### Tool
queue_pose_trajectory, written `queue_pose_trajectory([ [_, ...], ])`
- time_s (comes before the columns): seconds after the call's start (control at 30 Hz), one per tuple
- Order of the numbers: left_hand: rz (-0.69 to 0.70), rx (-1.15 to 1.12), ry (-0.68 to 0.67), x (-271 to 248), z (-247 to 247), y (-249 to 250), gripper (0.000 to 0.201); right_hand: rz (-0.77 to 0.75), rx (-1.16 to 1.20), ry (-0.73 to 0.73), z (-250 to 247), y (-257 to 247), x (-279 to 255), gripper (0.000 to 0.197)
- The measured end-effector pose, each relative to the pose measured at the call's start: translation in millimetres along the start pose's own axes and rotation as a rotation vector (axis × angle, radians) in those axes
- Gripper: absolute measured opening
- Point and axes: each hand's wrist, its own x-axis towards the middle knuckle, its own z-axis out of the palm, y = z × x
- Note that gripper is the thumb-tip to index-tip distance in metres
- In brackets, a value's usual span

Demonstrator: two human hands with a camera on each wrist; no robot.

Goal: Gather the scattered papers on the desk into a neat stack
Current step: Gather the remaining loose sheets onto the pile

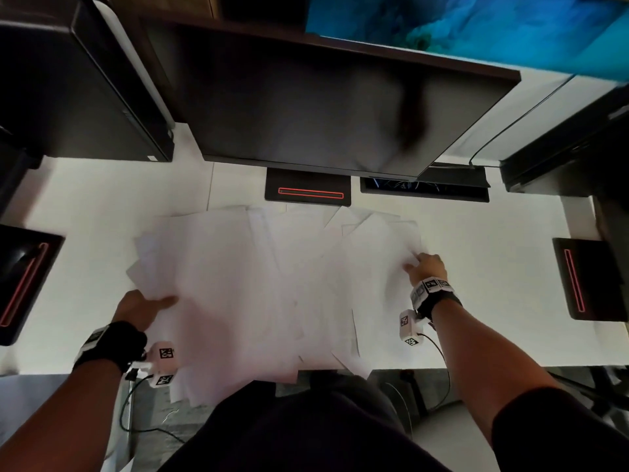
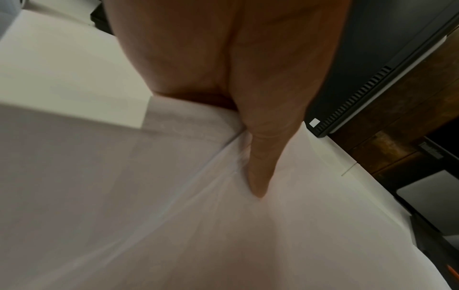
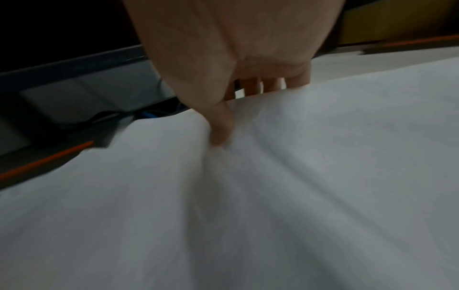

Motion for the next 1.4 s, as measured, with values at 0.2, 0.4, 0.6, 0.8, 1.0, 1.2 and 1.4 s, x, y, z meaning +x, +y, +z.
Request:
queue_pose_trajectory([
  [0.2,0.002,-0.024,0.001,-9.4,4.8,3.8,0.043,0.104,-0.005,-0.006,0.4,4.3,-3.6,0.058],
  [0.4,0.004,0.04,0.015,-1.3,2.3,-0.7,0.046,0.169,0.206,0.048,5.7,-3.5,-10.6,0.058],
  [0.6,0.004,0.018,0.021,1.1,1.9,-5.1,0.048,-0.188,0.15,0.189,-3.5,-4.8,-19.1,0.02],
  [0.8,-0.008,0.029,0.025,3.9,0.4,-11.0,0.051,-0.379,-0.153,0.108,10.4,-30.0,-21.4,0.033],
  [1.0,-0.01,0.011,0.025,0.7,2.4,-13.3,0.047,-0.292,-0.266,0.08,28.5,-46.0,-25.8,0.047],
  [1.2,0.006,-0.011,0.031,-3.4,4.2,-12.4,0.046,-0.362,-0.241,0.079,29.9,-40.4,-23.1,0.052],
  [1.4,0.009,0.0,0.037,-3.6,3.3,-9.7,0.046,-0.345,-0.314,0.041,21.5,-53.9,-22.0,0.048],
])
